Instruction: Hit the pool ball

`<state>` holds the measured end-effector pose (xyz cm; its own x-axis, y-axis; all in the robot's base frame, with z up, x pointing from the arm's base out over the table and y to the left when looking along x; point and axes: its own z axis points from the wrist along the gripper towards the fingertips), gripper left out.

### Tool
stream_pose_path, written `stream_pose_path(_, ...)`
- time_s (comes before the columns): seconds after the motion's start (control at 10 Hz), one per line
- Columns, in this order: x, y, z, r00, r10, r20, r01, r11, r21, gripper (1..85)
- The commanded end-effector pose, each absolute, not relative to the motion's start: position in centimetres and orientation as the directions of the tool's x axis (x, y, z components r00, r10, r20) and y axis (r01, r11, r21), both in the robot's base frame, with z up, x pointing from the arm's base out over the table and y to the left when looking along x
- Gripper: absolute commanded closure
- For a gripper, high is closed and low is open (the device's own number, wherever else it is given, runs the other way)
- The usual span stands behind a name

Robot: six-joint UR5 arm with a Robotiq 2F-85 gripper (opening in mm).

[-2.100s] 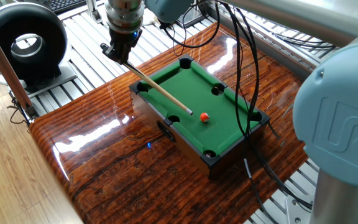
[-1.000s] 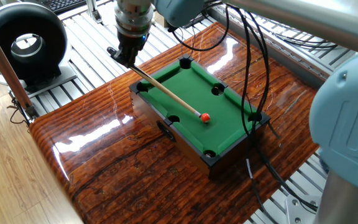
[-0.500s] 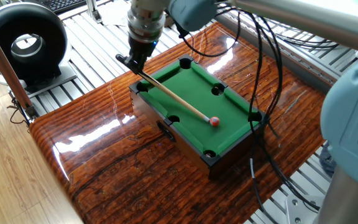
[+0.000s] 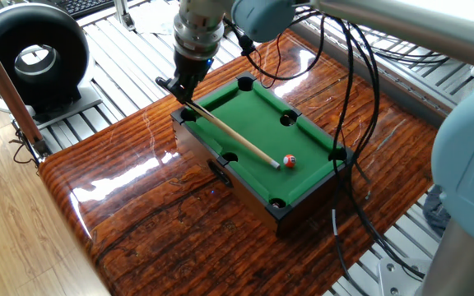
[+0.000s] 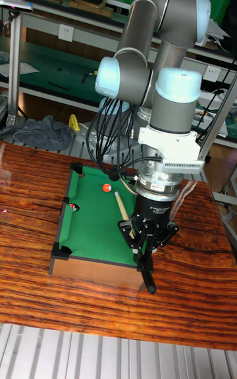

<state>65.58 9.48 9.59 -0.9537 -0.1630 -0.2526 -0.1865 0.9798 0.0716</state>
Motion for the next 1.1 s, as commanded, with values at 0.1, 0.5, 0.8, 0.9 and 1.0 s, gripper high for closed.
stream_pose_path(0.1,65.56,9.86,9.36,-0.967,-0.115,-0.229,-0.144,0.982,0.118,84.3)
stream_pose_path(0.5,65.8,9.19,8.94,-0.966,-0.135,-0.222,-0.159,0.983,0.095,84.3)
stream_pose_path(0.8,66.19,9.1,8.7,-0.96,-0.164,-0.227,-0.186,0.979,0.08,84.3)
stream_pose_path(0.9,66.24,9.14,8.64,-0.961,-0.165,-0.224,-0.186,0.979,0.078,84.3)
stream_pose_path(1.0,66.25,9.05,8.62,-0.961,-0.166,-0.222,-0.186,0.98,0.072,84.3)
